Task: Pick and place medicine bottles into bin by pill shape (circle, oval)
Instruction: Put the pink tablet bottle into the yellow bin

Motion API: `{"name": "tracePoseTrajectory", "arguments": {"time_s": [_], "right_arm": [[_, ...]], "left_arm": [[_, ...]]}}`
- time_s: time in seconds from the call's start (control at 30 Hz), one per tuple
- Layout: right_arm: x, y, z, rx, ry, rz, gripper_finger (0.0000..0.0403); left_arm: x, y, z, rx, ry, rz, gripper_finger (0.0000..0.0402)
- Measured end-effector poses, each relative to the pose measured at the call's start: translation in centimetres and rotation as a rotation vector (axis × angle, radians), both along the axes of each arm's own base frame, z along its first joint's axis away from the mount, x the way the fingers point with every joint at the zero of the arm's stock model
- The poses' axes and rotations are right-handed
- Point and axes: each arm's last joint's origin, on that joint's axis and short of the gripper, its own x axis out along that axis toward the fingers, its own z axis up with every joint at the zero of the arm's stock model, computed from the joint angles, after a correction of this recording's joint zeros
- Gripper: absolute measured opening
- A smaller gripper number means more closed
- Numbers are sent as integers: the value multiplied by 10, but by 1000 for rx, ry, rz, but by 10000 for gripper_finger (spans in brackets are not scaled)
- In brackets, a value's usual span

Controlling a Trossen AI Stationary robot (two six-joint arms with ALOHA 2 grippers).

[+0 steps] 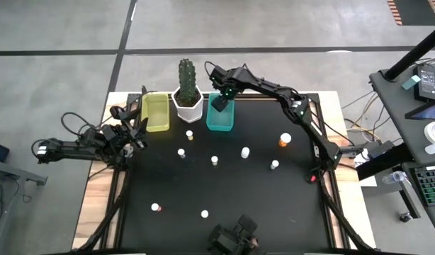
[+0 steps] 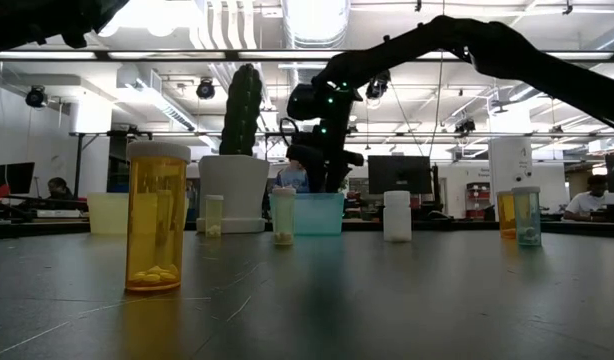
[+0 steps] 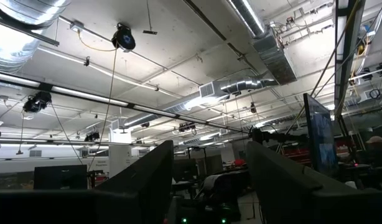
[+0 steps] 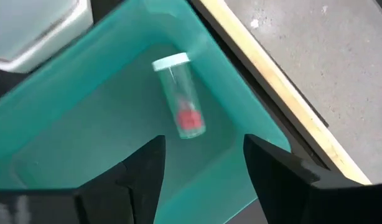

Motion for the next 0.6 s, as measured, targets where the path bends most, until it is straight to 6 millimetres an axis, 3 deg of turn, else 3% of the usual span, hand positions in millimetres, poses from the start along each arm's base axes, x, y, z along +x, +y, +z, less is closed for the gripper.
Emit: {"name": "tracePoseTrajectory", "arguments": {"time_s": [0.3, 0.6], "right_arm": [[0, 2, 13, -20, -28, 8, 201], [0, 22, 37, -23, -31, 64, 201]], "left_arm": [[0, 0, 0, 0, -1, 0, 187], [0, 0, 0, 0, 1, 0, 187]]}}
